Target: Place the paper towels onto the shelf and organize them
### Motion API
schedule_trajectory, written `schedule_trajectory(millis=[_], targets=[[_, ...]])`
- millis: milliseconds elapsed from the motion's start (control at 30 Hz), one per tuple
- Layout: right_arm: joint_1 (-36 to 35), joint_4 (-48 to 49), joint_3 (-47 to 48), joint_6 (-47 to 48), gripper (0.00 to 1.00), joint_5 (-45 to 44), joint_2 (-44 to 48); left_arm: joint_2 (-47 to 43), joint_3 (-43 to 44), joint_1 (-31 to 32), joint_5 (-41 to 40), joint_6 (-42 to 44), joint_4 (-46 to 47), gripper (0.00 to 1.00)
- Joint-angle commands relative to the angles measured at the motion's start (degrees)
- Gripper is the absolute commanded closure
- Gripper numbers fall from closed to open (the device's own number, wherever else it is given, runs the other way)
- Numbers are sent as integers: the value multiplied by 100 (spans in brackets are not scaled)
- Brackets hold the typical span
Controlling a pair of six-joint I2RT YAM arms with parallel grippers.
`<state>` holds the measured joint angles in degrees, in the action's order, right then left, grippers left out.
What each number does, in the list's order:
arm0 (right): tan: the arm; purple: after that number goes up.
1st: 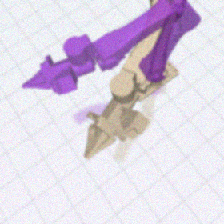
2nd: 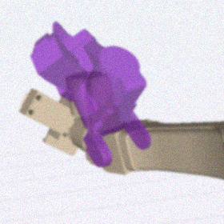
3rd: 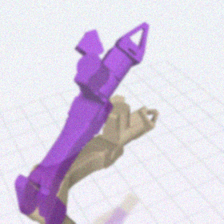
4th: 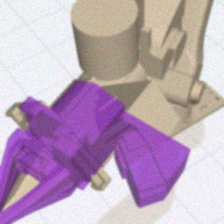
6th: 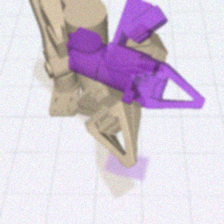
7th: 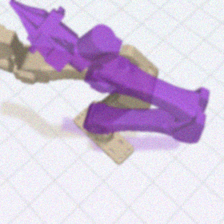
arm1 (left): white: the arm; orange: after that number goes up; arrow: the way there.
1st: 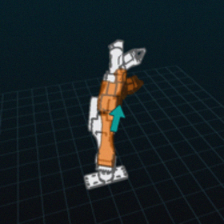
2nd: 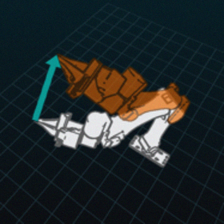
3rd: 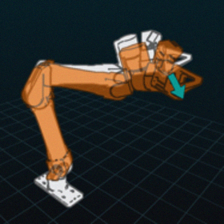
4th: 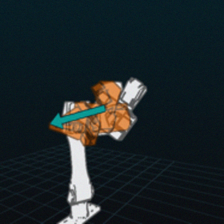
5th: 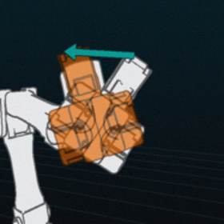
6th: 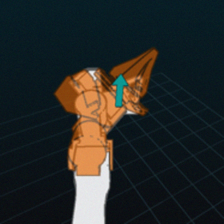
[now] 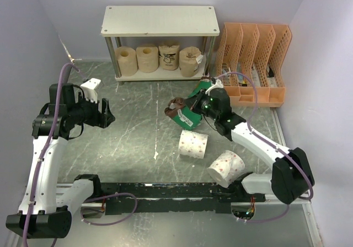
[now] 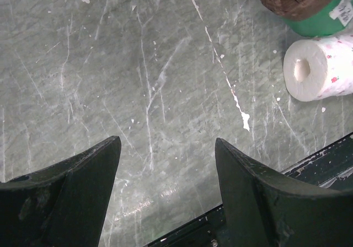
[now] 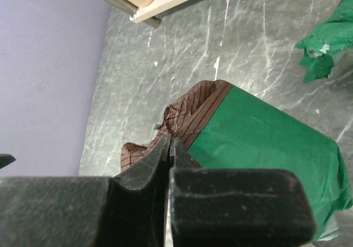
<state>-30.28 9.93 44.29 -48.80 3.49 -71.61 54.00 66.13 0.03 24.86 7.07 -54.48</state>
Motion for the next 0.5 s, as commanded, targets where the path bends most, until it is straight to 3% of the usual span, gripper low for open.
schedule_trajectory(millis=[0,67,133,333,400,433,467], targets=[[22,-370,433,320,100,131,-379,-98,-21,-64,-48,-17,148,20],[25,-757,667,669,99,172,-564,-94,-21,-65,-47,-20,141,20],[-5,-1272,1046,1062,87,226,-727,-80,-21,-65,-31,-13,140,20],[-162,-2102,1627,1720,75,-388,-679,-32,-20,-60,-13,-4,138,20],[-174,-2412,1758,1902,57,-578,-685,-30,-21,-59,-16,-4,137,20],[-190,-2582,1859,1989,42,-674,-706,-27,-21,-64,-9,-4,138,20],[-237,-2812,1981,2101,15,-798,-724,-17,-21,-65,-3,-4,139,20]])
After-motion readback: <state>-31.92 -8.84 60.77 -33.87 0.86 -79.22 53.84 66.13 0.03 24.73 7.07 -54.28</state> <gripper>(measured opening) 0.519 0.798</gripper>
